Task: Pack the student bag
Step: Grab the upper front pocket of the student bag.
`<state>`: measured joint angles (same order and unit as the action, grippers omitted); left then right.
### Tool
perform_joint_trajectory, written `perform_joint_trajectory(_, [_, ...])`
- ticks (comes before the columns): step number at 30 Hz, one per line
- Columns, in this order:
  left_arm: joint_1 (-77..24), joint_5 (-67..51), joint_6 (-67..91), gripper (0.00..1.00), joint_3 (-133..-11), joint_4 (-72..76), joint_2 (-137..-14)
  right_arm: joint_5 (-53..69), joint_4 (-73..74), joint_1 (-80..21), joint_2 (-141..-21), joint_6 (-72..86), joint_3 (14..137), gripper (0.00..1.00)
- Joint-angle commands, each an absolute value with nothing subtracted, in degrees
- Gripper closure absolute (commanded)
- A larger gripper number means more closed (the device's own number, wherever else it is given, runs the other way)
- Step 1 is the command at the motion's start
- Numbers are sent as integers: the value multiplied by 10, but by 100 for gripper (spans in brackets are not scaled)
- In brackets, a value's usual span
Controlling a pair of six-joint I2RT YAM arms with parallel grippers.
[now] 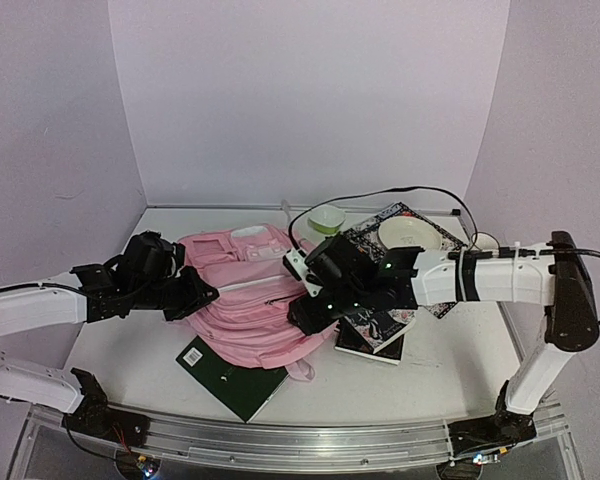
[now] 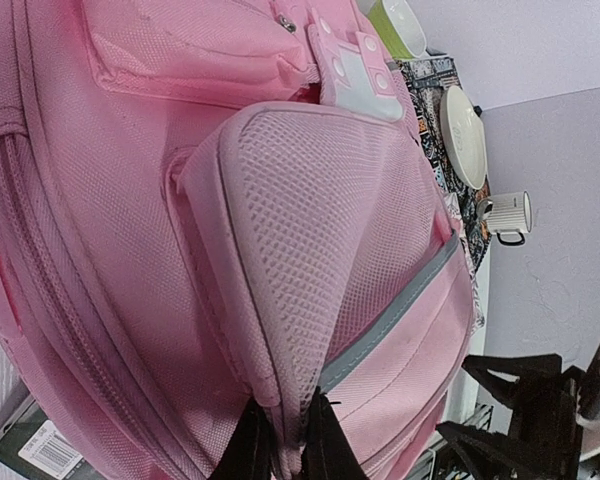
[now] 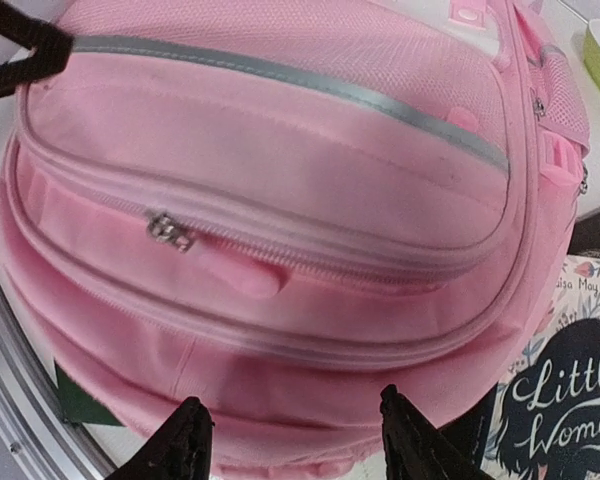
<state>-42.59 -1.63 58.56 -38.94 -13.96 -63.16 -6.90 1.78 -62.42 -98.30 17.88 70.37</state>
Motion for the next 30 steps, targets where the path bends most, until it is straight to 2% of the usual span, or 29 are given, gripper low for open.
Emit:
perform_joint_trajectory(1, [-427,-21,576,100,-402,-87,-631,-8,-42,-611,-1017,147,728,39])
perform_joint_trajectory(8, [-428,-31,569,100,-402,-87,-626,37,-94,-597,-1047,151,735,32])
perform_joint_trajectory(13, [-431,-41,568,100,-403,-85,-631,73,-124,-596,-1065,155,746,33])
perform_joint_trajectory(19, [-434,-43,568,100,-400,-84,-627,87,-140,-596,-1083,152,759,42])
perform_joint_trajectory(30, [-434,-42,571,100,-393,-85,-624,104,-166,-593,-1089,150,753,66])
